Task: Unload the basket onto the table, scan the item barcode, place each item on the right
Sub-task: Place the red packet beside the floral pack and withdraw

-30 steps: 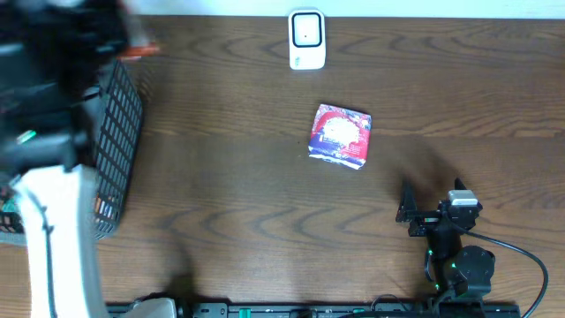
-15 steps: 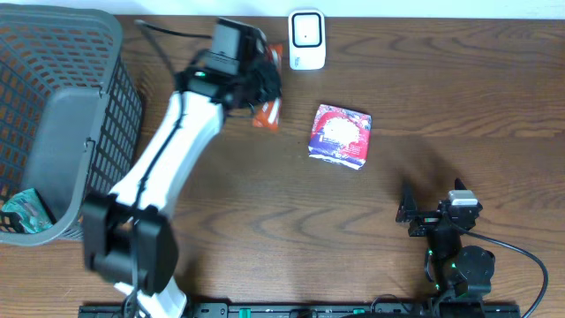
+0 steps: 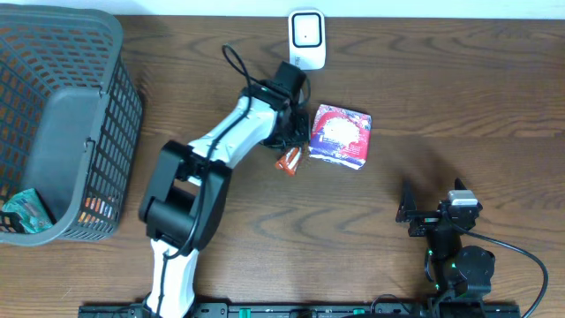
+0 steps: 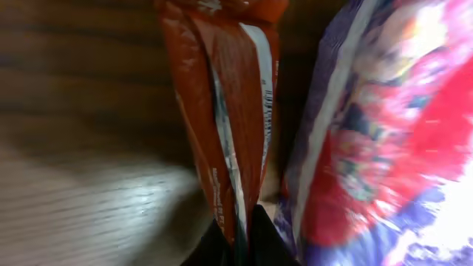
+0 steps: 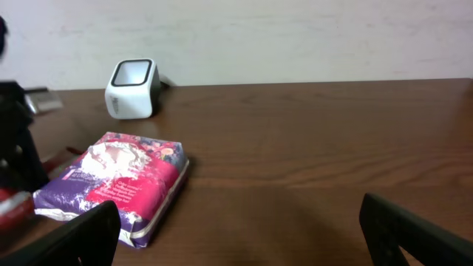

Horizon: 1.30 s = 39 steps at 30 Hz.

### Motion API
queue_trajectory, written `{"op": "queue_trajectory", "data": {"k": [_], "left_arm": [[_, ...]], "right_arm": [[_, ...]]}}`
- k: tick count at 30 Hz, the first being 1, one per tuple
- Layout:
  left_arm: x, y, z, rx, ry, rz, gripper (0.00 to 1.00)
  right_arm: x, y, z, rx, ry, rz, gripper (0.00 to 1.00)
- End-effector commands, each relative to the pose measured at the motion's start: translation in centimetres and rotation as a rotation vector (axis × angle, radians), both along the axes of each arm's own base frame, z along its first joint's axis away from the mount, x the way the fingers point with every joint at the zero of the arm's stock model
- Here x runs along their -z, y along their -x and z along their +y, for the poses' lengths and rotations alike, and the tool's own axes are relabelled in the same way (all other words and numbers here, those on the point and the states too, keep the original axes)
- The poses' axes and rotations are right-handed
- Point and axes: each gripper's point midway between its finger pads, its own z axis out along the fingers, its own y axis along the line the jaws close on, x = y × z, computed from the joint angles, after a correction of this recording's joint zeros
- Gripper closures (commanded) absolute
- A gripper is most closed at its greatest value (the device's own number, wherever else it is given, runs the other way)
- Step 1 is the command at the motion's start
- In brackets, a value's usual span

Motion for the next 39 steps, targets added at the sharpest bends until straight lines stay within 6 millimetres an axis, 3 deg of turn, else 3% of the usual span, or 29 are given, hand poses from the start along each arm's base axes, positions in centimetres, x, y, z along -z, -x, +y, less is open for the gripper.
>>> {"op": "queue_trajectory", "data": {"k": [1, 7, 10, 13, 14, 16, 20, 24, 25, 27, 28, 30, 33, 36, 37, 38, 39], "left_arm": [[1.0, 0.7, -1.7, -0.021, 0.027, 0.033, 0.93], [-0.8, 0.7, -6.6, -0.002, 0.188, -0.001, 0.92], [-1.9, 0.0, -6.8, 0.003, 0.212, -0.037, 0.67], [-3.5, -1.4, -5.8, -0.026, 0.233, -0.073, 0.60], [-4.6, -2.0, -5.2, -0.039, 0.245, -0.093, 0.54], [-7.1, -3.4, -4.1, -0.047, 0.268, -0.156, 0.51], [-15.9, -6.5, -0.1, -0.052, 0.318, -0.382, 0.36], [-26.0, -8.6, 7.0, -0.135, 0.352, -0.653, 0.10], [-28.3, -8.5, 9.9, -0.173, 0.335, -0.714, 0.01], [-32.3, -8.4, 15.9, -0.244, 0.268, -0.855, 0.01], [-34.6, -8.1, 20.9, -0.336, 0.207, -0.934, 0.01], [-36.1, -7.2, 26.6, -0.375, 0.074, -1.016, 0.00], [-35.1, -4.3, 37.4, -0.684, -0.157, -0.954, 0.00], [-31.1, 1.1, 45.9, -1.071, -0.296, -0.736, 0.02], [-29.7, 2.7, 47.4, -1.170, -0.309, -0.663, 0.02], [-26.5, 5.2, 49.0, -1.320, -0.273, -0.512, 0.02], [-25.4, 5.8, 48.9, -1.332, -0.247, -0.456, 0.02]], "right_arm": [[0.1, 0.0, -0.6, 0.026, 0.001, 0.000, 0.01], [0.1, 0.0, -0.6, 0.026, 0.001, 0.000, 0.01], [0.1, 0.0, -0.6, 0.026, 0.001, 0.000, 0.01], [0.1, 0.0, -0.6, 0.026, 0.001, 0.000, 0.01], [0.1, 0.0, -0.6, 0.026, 0.001, 0.000, 0.01], [0.1, 0.0, -0.6, 0.026, 0.001, 0.000, 0.01], [0.1, 0.0, -0.6, 0.026, 0.001, 0.000, 0.01], [0.1, 0.0, -0.6, 0.026, 0.001, 0.000, 0.01], [0.1, 0.0, -0.6, 0.026, 0.001, 0.000, 0.01], [0.1, 0.0, -0.6, 0.026, 0.001, 0.000, 0.01], [0.1, 0.0, -0.6, 0.026, 0.001, 0.000, 0.01], [0.1, 0.0, -0.6, 0.026, 0.001, 0.000, 0.01], [0.1, 0.0, -0.6, 0.026, 0.001, 0.000, 0.01], [0.1, 0.0, -0.6, 0.026, 0.001, 0.000, 0.01], [0.1, 0.0, -0.6, 0.026, 0.001, 0.000, 0.01], [0.1, 0.0, -0.6, 0.026, 0.001, 0.000, 0.01], [0.1, 0.0, -0.6, 0.026, 0.001, 0.000, 0.01]]}}
